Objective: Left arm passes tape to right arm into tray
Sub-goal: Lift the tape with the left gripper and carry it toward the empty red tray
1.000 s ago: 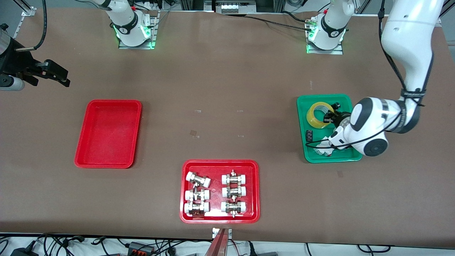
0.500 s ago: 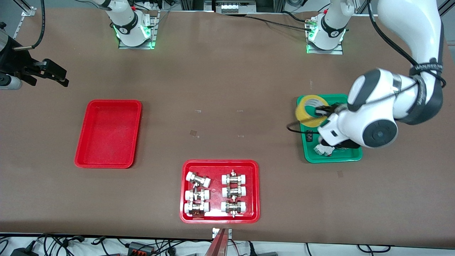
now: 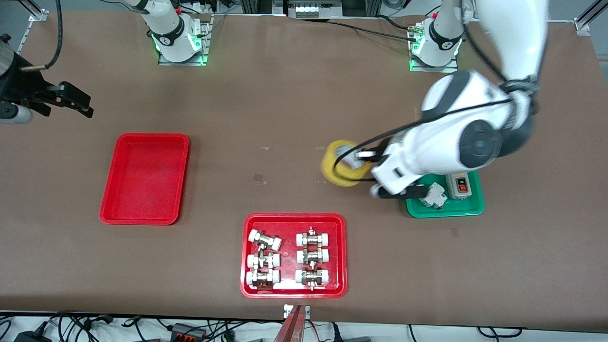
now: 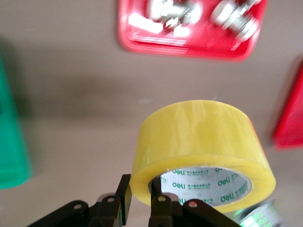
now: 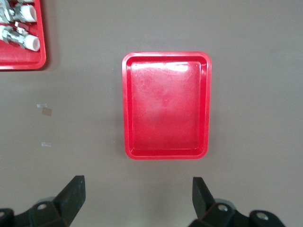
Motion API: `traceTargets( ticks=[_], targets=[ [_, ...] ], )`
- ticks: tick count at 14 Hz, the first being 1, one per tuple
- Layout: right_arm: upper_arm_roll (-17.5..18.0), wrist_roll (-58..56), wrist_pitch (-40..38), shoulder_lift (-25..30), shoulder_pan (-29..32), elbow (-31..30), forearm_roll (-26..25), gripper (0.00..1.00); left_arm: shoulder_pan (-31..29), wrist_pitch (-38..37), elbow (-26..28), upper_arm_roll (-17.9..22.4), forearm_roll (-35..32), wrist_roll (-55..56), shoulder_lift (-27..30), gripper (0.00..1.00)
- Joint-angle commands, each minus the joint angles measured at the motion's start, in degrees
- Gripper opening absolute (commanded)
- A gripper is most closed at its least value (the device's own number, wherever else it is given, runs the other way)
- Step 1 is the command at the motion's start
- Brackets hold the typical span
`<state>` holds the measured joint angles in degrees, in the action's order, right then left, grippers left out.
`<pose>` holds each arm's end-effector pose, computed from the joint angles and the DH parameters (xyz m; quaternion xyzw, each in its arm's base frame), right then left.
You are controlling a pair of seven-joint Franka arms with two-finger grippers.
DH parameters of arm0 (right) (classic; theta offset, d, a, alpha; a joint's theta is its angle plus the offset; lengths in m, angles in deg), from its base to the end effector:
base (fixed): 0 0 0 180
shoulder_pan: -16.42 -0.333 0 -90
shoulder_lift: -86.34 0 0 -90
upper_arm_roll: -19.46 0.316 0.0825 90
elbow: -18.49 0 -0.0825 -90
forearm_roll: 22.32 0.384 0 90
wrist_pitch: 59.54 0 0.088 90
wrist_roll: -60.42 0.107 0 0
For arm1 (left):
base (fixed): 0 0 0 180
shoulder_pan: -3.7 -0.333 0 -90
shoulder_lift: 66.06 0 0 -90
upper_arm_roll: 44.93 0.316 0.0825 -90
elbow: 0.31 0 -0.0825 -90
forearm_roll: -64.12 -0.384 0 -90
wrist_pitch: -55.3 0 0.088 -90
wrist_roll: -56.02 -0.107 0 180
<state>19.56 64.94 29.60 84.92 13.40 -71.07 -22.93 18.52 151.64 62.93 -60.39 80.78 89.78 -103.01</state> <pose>0.5594 0.0293 0.6130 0.9998 -0.0122 -0.0157 0.0064 0.6431 -0.3408 0.4562 0.9719 0.0725 -0.1355 0.1785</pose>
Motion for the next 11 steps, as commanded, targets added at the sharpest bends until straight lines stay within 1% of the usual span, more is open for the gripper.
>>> traceTargets(
  ticks=[1, 3, 4, 5, 6, 7, 8, 9, 11],
  targets=[
    [0.3, -1.4, -1.1, -1.6, 0.6, 0.6, -0.1, 1.00, 3.2, 4.7, -3.3, -0.2, 2.0, 7.0, -3.1, 0.00],
    [0.3, -5.9, -2.6, -2.3, 0.7, 0.6, 1.0, 1.00, 3.7, 5.9, -3.0, -0.2, 6.1, 7.8, -4.1, 0.00],
    [0.0, -8.9, -3.1, -3.1, 0.9, 0.6, 3.9, 1.00, 5.2, 6.0, -3.0, -0.3, 7.5, 6.8, -5.1, 0.00],
    [-0.2, -12.5, -4.0, -3.6, 1.6, 0.6, 7.3, 1.00, 7.9, 8.0, -3.5, -0.3, 8.3, 5.4, -6.5, 0.00],
    [-0.2, -16.5, -5.2, -4.8, 3.4, 0.6, 10.9, 1.00, 9.2, 12.5, -3.4, -0.3, 9.3, 4.0, -7.3, 0.00],
    [-0.2, -20.3, -6.0, -5.8, 4.5, 0.6, 15.2, 1.00, 10.3, 17.0, -3.4, -0.3, 12.3, 2.2, -8.8, 0.00],
    [-0.2, -23.5, -6.3, -6.9, 5.5, 0.6, 18.6, 1.00, 10.8, 19.6, -3.6, -0.4, 15.6, -2.3, -10.1, 0.00],
    [-0.2, -26.8, -6.6, -8.1, 6.3, 0.6, 22.0, 1.00, 10.9, 20.1, -3.6, -0.3, 18.2, -7.8, -10.2, 0.00],
    [-0.2, -30.2, -7.6, -10.1, 6.5, 0.5, 27.9, 1.00, 11.7, 20.3, -3.5, -0.2, 19.9, -11.1, -10.2, 0.00]
  ],
)
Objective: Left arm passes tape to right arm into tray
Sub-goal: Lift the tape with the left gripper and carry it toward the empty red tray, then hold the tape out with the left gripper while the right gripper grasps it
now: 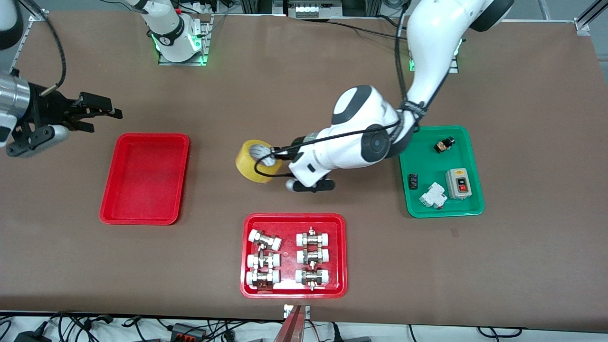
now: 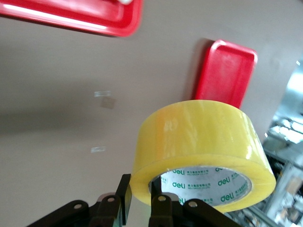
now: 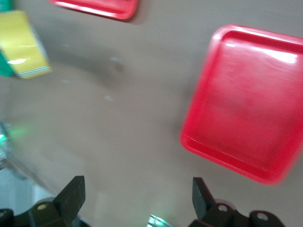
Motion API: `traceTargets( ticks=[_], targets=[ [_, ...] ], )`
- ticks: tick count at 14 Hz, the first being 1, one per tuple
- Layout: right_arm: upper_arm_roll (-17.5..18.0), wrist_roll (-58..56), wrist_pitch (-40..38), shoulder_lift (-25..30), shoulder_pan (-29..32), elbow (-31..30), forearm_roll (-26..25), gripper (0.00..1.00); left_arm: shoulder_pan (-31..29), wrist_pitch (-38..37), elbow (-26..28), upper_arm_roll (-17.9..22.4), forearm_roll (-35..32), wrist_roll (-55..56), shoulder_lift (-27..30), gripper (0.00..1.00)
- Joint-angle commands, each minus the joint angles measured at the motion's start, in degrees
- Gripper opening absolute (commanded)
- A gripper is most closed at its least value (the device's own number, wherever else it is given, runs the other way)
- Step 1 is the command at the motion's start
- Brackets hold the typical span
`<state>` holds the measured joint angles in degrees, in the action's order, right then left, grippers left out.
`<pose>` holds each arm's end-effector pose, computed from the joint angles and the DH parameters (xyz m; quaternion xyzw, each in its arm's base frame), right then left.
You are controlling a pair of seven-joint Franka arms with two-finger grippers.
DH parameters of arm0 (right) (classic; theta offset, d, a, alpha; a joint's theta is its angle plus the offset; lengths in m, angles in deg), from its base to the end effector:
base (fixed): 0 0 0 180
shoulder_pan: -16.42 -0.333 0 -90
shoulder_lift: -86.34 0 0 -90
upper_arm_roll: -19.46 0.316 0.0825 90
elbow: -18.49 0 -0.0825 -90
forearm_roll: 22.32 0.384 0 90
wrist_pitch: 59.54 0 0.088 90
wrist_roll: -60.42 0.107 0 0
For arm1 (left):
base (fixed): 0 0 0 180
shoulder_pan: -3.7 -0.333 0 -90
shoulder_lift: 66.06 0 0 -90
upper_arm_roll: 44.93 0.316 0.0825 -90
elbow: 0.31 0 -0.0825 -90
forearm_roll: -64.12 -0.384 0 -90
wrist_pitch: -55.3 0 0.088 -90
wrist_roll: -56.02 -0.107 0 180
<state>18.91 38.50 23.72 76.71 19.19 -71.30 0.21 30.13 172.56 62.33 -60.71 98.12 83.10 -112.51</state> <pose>0.5843 0.0112 0.5307 -0.9591 -0.1524 0.0920 0.2199 0.6062 -0.4920 0.3790 0.9288 0.0358 -0.1381 0.3420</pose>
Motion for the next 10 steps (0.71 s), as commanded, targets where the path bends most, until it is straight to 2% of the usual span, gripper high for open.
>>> traceTargets(
  ticks=[1, 4, 7, 10],
  targets=[
    [0.5, -4.4, -1.5, -2.9, 0.7, 0.8, 7.5, 1.00, 1.2, 0.3, -2.9, 0.2, 2.6, -4.5, -0.8, 0.00],
    [1.1, -5.6, 1.8, -4.2, -0.6, -1.2, 14.5, 1.00, 2.8, 3.8, -2.9, 0.2, 2.6, -4.6, -1.7, 0.00],
    [1.2, -5.5, 9.3, -4.3, -5.4, -3.2, 17.4, 1.00, 4.9, 12.3, -3.0, 0.2, 2.6, -4.9, -4.0, 0.00],
    [1.2, -5.4, 16.7, -6.0, -9.8, -4.2, 18.1, 1.00, 5.1, 13.2, -3.0, 0.1, 2.6, -4.8, -4.5, 0.00]
  ],
)
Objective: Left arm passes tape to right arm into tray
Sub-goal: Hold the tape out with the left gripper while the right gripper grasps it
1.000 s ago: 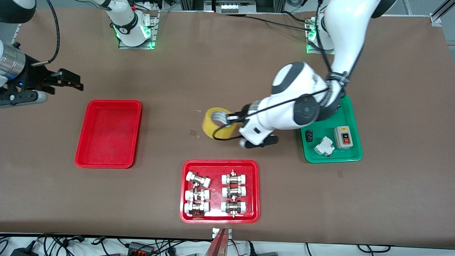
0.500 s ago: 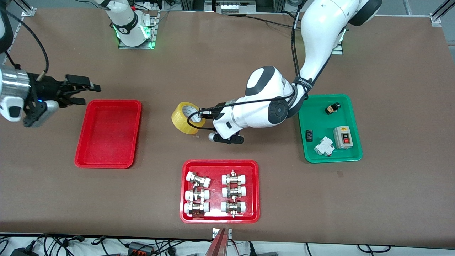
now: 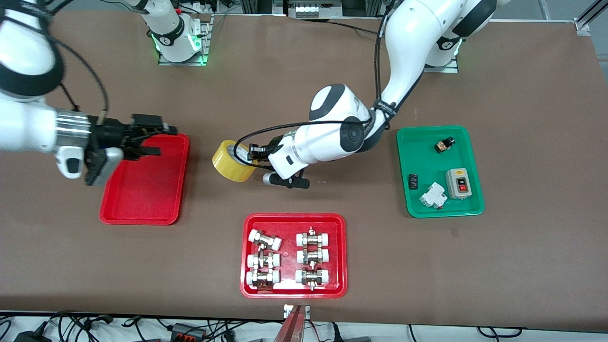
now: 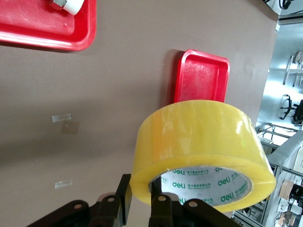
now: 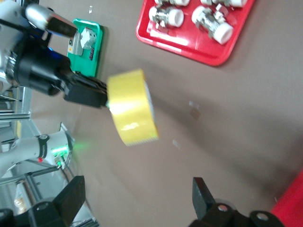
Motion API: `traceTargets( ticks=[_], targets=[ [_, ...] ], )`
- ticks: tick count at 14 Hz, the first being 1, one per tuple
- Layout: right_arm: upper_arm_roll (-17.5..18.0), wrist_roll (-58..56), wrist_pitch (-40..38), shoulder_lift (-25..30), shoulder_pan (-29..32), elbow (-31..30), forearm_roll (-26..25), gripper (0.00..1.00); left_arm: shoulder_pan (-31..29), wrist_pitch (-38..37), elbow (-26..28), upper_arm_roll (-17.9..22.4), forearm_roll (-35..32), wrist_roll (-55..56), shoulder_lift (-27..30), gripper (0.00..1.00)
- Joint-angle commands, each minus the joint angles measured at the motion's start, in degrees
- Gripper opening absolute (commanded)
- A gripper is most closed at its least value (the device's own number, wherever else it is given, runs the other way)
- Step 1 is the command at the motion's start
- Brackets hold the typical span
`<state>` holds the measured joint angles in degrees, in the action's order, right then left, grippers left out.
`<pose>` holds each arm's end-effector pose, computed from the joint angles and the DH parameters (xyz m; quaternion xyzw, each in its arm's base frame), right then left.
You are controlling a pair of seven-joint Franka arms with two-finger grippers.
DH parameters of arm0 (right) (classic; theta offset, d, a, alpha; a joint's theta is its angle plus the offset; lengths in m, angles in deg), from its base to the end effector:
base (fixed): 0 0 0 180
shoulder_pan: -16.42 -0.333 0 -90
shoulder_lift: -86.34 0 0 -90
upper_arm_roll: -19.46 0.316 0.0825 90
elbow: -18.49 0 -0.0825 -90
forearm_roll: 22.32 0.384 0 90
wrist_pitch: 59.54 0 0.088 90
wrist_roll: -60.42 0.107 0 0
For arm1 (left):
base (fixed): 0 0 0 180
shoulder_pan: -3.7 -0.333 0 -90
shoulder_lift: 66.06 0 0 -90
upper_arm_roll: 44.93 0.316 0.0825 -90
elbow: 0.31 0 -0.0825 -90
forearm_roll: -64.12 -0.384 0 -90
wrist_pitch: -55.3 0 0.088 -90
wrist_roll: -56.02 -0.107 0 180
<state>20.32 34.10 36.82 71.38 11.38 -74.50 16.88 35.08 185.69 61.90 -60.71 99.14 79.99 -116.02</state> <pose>0.6140 0.1239 0.4756 -0.9194 -0.1920 0.0352 0.3414 0.5909 -0.5399 0.3524 0.9232 0.0279 -0.0726 0.3763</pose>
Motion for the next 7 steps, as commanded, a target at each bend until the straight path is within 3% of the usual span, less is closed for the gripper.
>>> traceTargets(
  ticks=[1, 7],
  targets=[
    [-0.2, -1.0, 5.5, -1.6, -3.0, -1.0, 1.4, 1.00, 0.3, 0.2, -2.6, 0.1, 1.6, -1.8, -1.0, 0.00],
    [-0.2, -1.1, 14.4, -6.0, -8.1, -1.0, 1.5, 1.00, 1.8, 4.3, -6.2, 0.1, 1.6, -1.7, -4.0, 0.00]
  ],
)
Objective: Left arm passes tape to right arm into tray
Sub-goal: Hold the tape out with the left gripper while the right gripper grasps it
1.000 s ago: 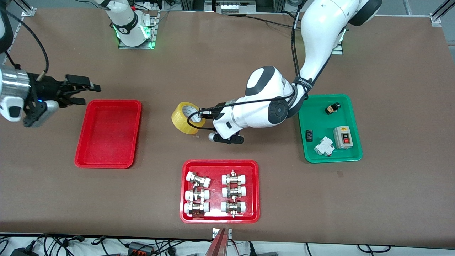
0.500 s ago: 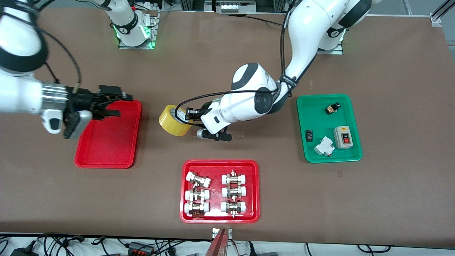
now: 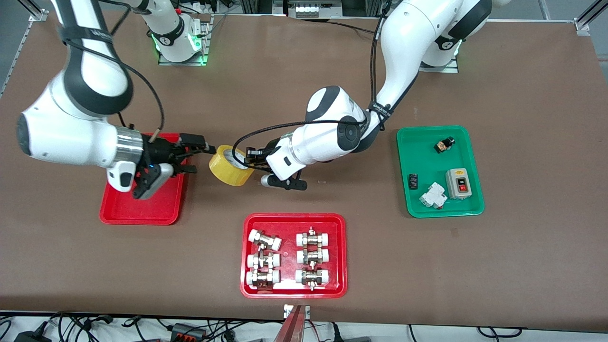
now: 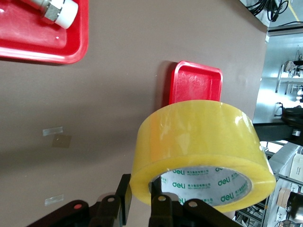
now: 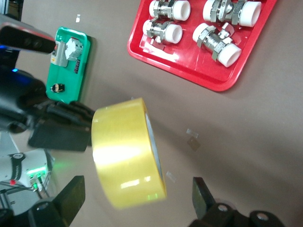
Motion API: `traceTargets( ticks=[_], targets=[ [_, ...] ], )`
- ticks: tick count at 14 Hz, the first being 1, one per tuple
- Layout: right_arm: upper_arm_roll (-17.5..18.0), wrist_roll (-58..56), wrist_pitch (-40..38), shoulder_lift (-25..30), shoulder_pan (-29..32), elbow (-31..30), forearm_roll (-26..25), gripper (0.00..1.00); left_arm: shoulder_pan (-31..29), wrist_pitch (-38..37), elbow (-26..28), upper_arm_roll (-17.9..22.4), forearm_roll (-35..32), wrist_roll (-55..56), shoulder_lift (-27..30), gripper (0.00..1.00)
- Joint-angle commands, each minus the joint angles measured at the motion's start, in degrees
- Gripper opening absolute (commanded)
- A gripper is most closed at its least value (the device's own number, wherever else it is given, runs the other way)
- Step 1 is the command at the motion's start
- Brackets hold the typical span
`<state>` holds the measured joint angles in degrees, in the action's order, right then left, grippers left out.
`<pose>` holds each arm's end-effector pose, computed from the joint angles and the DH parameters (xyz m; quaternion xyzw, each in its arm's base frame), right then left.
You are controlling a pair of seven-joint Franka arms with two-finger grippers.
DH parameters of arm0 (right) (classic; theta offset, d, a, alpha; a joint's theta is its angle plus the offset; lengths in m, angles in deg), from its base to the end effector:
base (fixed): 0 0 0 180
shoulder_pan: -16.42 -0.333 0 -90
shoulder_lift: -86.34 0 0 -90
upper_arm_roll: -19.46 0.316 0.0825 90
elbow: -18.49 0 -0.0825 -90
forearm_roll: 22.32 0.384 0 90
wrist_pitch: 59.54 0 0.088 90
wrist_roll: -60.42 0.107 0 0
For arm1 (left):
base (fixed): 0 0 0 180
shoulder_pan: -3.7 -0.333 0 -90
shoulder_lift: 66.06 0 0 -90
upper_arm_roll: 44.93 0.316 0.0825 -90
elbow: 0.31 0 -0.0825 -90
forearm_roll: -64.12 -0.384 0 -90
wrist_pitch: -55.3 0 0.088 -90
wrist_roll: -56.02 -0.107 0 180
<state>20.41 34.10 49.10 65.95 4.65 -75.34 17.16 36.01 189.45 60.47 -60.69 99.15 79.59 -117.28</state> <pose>0.6295 0.1886 0.4187 -0.9265 -0.1972 0.0081 0.3204 0.5938 -0.5475 0.3526 0.9193 0.0320 -0.0456 0.3896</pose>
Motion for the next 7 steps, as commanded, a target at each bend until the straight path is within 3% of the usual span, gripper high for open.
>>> traceTargets(
  ticks=[1, 5, 6, 7],
  targets=[
    [-0.3, -1.0, 3.0, -0.8, -1.9, -0.1, 1.2, 1.00, 1.0, 0.6, -4.8, 0.1, 1.6, -1.4, -2.7, 0.00],
    [-0.4, -1.3, 4.5, -1.9, -2.6, 0.0, 1.1, 1.00, 0.9, 0.2, -4.4, 0.3, 1.6, -1.4, -2.8, 0.00],
    [-0.4, -2.1, 4.5, -2.0, -2.4, 0.1, 1.0, 0.91, 0.9, 0.1, -4.3, 0.5, 1.5, -1.4, -2.9, 0.00],
    [-0.4, -4.1, 4.4, -2.0, -2.3, 0.1, 1.1, 0.61, 0.9, 0.1, -4.3, 0.6, 1.4, -1.5, -3.1, 0.00]
  ],
)
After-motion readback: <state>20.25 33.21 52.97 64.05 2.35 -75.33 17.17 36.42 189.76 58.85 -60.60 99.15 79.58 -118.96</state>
